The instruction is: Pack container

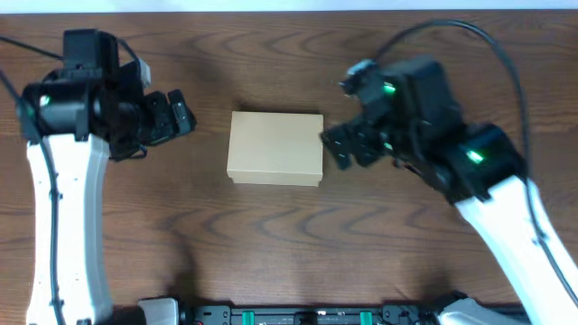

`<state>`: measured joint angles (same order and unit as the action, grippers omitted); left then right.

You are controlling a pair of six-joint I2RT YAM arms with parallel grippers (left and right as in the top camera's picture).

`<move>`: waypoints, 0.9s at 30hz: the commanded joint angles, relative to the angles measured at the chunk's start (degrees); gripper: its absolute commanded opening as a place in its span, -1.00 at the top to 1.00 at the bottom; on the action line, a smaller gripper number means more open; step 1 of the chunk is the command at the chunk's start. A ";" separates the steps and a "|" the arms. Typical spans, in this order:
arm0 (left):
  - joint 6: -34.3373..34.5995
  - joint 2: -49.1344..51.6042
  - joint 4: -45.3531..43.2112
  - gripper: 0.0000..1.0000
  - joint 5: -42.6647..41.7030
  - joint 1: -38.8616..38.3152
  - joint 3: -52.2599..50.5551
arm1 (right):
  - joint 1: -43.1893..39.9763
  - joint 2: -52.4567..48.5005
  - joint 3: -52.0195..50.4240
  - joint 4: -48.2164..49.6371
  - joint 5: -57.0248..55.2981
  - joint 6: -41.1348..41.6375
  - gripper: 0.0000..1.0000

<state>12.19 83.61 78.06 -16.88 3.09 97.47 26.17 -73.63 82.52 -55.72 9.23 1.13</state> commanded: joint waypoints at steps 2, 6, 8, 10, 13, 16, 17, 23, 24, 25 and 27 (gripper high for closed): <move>-0.39 -8.20 1.75 -0.91 3.08 -0.13 0.94 | -3.74 11.15 -7.56 -0.63 0.00 -2.05 -0.99; -0.37 -20.87 4.94 -0.91 6.60 -0.13 -0.42 | -7.43 27.19 -17.73 -0.87 -0.07 -2.73 -0.98; -0.37 -27.26 5.90 -0.91 6.99 -0.13 -2.21 | -7.72 33.24 -20.28 -0.98 -0.04 -2.71 -0.98; -0.37 -32.92 6.34 -0.91 6.99 -0.13 -3.78 | -7.72 37.07 -21.03 -1.11 -0.31 -2.71 -0.98; -0.35 -39.06 6.75 -0.91 7.06 -0.13 -5.31 | -7.72 39.69 -21.05 -1.11 -0.26 -2.71 -0.99; 0.81 -45.94 9.66 -0.91 9.09 -0.13 -6.80 | -7.72 40.52 -21.05 -1.14 -0.26 -2.71 -0.99; 1.84 -48.19 11.28 -0.91 9.94 -0.13 -7.15 | -7.72 40.46 -21.05 -1.16 -0.26 -2.71 -0.99; 6.62 -58.51 18.71 -0.91 9.75 -0.13 -7.39 | -7.72 40.46 -21.05 -1.16 -0.26 -2.71 -0.98; 6.91 -59.91 18.71 -0.91 8.44 -0.13 -7.39 | -7.72 40.46 -21.05 -1.16 -0.26 -2.71 -0.99; 8.74 -61.29 18.71 -0.91 7.93 -0.13 -7.39 | -7.72 40.46 -21.05 -1.16 -0.26 -2.71 -0.99; 10.82 -63.14 18.71 -0.91 7.82 -0.13 -7.37 | -7.72 40.46 -21.05 -1.16 -0.26 -2.71 -0.99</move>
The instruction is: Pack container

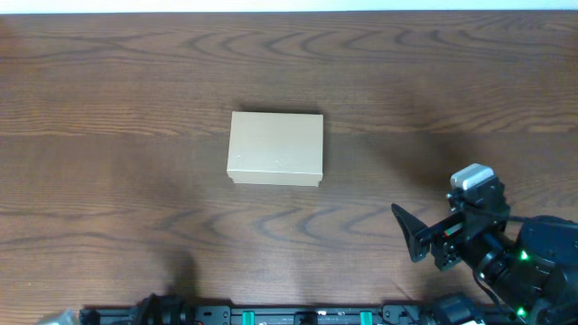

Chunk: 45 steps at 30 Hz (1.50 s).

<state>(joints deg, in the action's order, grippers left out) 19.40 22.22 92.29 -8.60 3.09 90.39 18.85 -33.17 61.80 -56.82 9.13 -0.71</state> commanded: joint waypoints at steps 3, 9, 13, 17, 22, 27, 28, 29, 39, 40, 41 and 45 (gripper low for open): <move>2.99 -3.13 4.48 -0.91 1.25 -0.13 -0.28 | -0.39 0.00 -0.33 -0.07 -0.15 -0.87 -0.99; -0.81 -3.98 4.44 -0.91 1.79 -0.07 -0.28 | -0.39 0.00 -0.33 -0.07 -0.15 -0.87 -0.99; -2.93 -8.66 4.46 -0.91 5.33 -0.09 -0.31 | -0.39 0.00 -0.33 -0.07 -0.15 -0.87 -0.99; -9.35 -16.06 4.31 -0.91 6.62 -0.13 -1.27 | -0.39 0.00 -0.33 -0.07 -0.15 -0.87 -0.99; -14.40 -21.99 -2.73 -0.91 7.76 -0.17 -10.40 | -0.39 0.00 -0.33 -0.07 -0.15 -0.87 -0.99; -18.25 -21.92 -16.85 -0.91 7.74 -0.90 -27.82 | -0.39 0.00 -0.35 -0.07 -0.15 -0.87 -0.98; -18.25 -21.92 -20.24 -0.91 7.74 -0.90 -32.89 | -0.39 0.00 -0.35 -0.07 -0.15 -0.87 -0.99; -18.40 -21.92 -23.28 -0.91 7.72 -0.90 -37.46 | -0.39 0.00 -0.33 -0.07 -0.15 -0.87 -0.99; -18.36 -21.92 -40.33 -0.91 5.60 -0.87 -61.72 | -0.39 0.00 -0.35 -0.07 -0.15 -0.87 -0.99; -18.36 -21.92 -41.75 -0.91 5.60 -0.87 -63.60 | -0.39 0.00 -0.33 -0.07 -0.15 -0.87 -0.99; -18.36 -21.92 -43.50 -0.91 5.60 -0.87 -65.90 | -0.39 0.00 -0.33 -0.07 -0.15 -0.87 -0.99; -18.36 -21.92 -48.59 -0.91 5.60 -0.87 -72.76 | -0.39 0.00 -0.35 -0.07 -0.15 -0.87 -0.99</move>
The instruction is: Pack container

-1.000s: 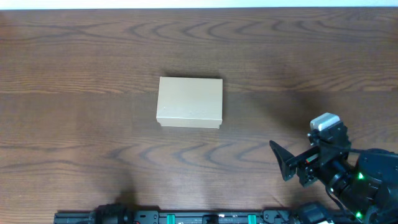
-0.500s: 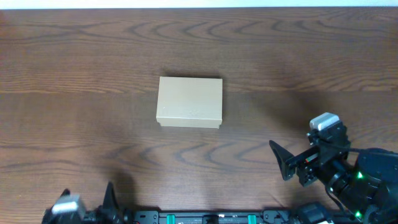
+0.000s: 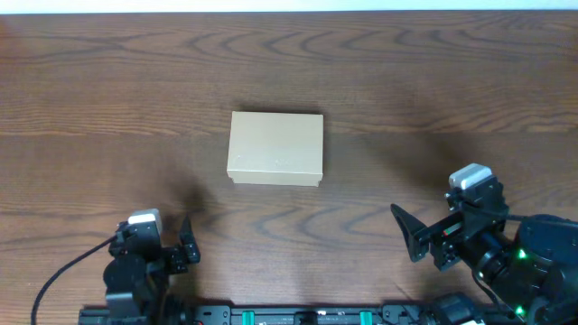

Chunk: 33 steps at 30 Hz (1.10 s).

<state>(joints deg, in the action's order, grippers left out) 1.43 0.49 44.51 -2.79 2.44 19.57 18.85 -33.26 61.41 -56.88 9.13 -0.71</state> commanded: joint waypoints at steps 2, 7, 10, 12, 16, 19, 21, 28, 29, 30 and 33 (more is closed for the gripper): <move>-0.42 -0.20 -1.14 -0.91 -0.13 -0.22 -3.45 | -0.39 0.09 0.04 0.00 -0.15 -0.87 -0.99; -0.42 -0.20 -1.53 -0.91 0.46 -0.22 -7.21 | -0.39 0.09 0.07 0.00 -0.15 -0.87 -0.98; -0.39 -0.20 -1.81 -0.91 0.42 -0.22 -9.66 | -0.39 0.09 0.07 0.00 -0.15 -0.87 -0.99; -0.42 -0.20 -2.23 -0.91 0.44 -0.22 -10.32 | -0.39 0.09 0.07 0.00 -0.15 -0.87 -0.99; -0.63 -0.20 -2.80 -0.91 1.90 -0.22 -10.34 | -0.39 0.09 0.07 0.00 -0.15 -0.87 -0.99; -0.63 -0.20 -2.78 -0.91 1.75 -0.22 -10.34 | -0.39 0.09 0.07 0.00 -0.15 -0.87 -0.98; -0.63 -0.20 -2.78 -0.91 1.75 -0.22 -10.34 | -0.39 0.09 0.07 0.00 -0.15 -0.87 -0.98; -0.63 -0.20 -2.80 -0.91 1.75 -0.22 -10.34 | -0.39 0.09 0.04 0.00 -0.15 -0.87 -0.99; -0.63 -0.20 -2.80 -0.91 1.75 -0.22 -10.34 | -0.39 0.09 0.07 0.00 -0.15 -0.87 -0.99; -0.63 -0.20 -2.80 -0.91 1.75 -0.22 -10.34 | -0.39 0.09 0.07 0.00 -0.15 -0.87 -0.99; -0.63 -0.20 -2.80 -0.91 1.75 -0.22 -10.34 | -0.59 0.39 0.04 -3.93 -0.57 -0.87 -0.98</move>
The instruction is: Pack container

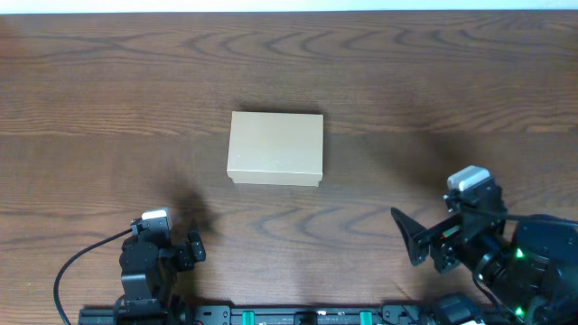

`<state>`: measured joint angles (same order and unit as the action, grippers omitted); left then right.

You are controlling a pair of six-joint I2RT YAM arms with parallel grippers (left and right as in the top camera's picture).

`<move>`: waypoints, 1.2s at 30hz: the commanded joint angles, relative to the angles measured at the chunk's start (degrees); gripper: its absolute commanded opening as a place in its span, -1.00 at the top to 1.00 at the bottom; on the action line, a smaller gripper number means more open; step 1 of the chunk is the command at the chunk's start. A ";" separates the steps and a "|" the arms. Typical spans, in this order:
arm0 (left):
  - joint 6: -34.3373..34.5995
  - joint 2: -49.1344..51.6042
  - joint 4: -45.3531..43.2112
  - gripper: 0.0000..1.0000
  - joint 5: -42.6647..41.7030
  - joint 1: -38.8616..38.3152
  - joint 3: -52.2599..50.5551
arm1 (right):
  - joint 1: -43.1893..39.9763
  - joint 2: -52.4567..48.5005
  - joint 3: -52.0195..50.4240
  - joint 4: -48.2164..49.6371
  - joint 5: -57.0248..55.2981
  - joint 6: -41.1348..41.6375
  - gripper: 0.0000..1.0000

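A closed tan cardboard box (275,149) lies flat in the middle of the wooden table (433,81), its lid down. My left gripper (191,249) sits low at the table's front left edge, well short of the box; its fingers are too small and dark to read. At the front right, my right gripper (411,242) points left with its fingers apart and nothing between them. Neither gripper touches the box.
The arm bases and a black rail (298,316) run along the front edge. A cable (77,266) loops from the left arm. Nothing other than the box lies on the wood.
The left arm has shifted slightly right and forward at the front edge. The right arm and the box stand as they were.
Both grippers flanked the closed box, left and right of it. Then the left arm was out of view and the right arm sat folded at the front right. The left arm later showed at the front left, where it is now. The box never moved.
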<state>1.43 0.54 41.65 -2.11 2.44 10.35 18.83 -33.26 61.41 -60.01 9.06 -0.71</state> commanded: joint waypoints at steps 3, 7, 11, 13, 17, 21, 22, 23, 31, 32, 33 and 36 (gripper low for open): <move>-0.63 -0.24 0.07 -0.91 1.07 -0.22 -1.11 | -2.34 1.68 -0.02 -2.64 -2.99 -2.16 -0.98; -0.63 -0.24 0.07 -0.91 1.07 -0.22 -1.11 | -6.23 4.33 -3.80 -2.73 -6.29 -2.27 -0.98; -0.63 -0.24 0.07 -0.91 1.07 -0.22 -1.11 | -9.66 12.02 -17.75 3.89 -6.73 -4.76 -0.98; -0.63 -0.24 0.07 -0.91 1.07 -0.22 -1.11 | -10.71 15.93 -23.91 7.13 -6.71 -4.72 -0.99; -0.63 -0.24 0.09 -0.91 1.07 -0.22 -1.11 | -12.68 22.25 -33.77 10.71 -6.71 -4.72 -0.99; -0.63 -0.24 0.09 -0.91 1.07 -0.22 -1.11 | -14.51 25.57 -39.50 12.66 -6.71 -4.70 -0.98; -0.63 -0.24 0.07 -0.91 1.07 -0.22 -1.11 | -14.91 25.99 -40.59 13.31 -6.69 -4.68 -0.98; -0.63 -0.24 0.09 -0.91 1.07 -0.22 -1.11 | -15.26 26.34 -41.53 13.84 -6.71 -4.46 -0.99; -0.63 -0.24 0.09 -0.91 1.07 -0.22 -1.11 | -16.63 31.21 -47.28 14.38 -6.69 -2.69 -0.99; -0.63 -0.24 0.07 -0.91 1.07 -0.22 -1.11 | -16.63 32.17 -48.17 14.38 -6.69 -1.42 -0.98; -0.63 -0.24 0.07 -0.91 1.07 -0.22 -1.11 | -16.61 32.79 -48.94 14.43 -6.67 -0.22 -0.98; -0.63 -0.24 0.09 -0.91 1.07 -0.22 -1.11 | -16.61 32.96 -50.82 14.40 -6.69 3.63 -0.99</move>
<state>1.43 0.54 41.43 -1.45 2.44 10.24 3.16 -0.89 11.84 -45.56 2.74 -1.15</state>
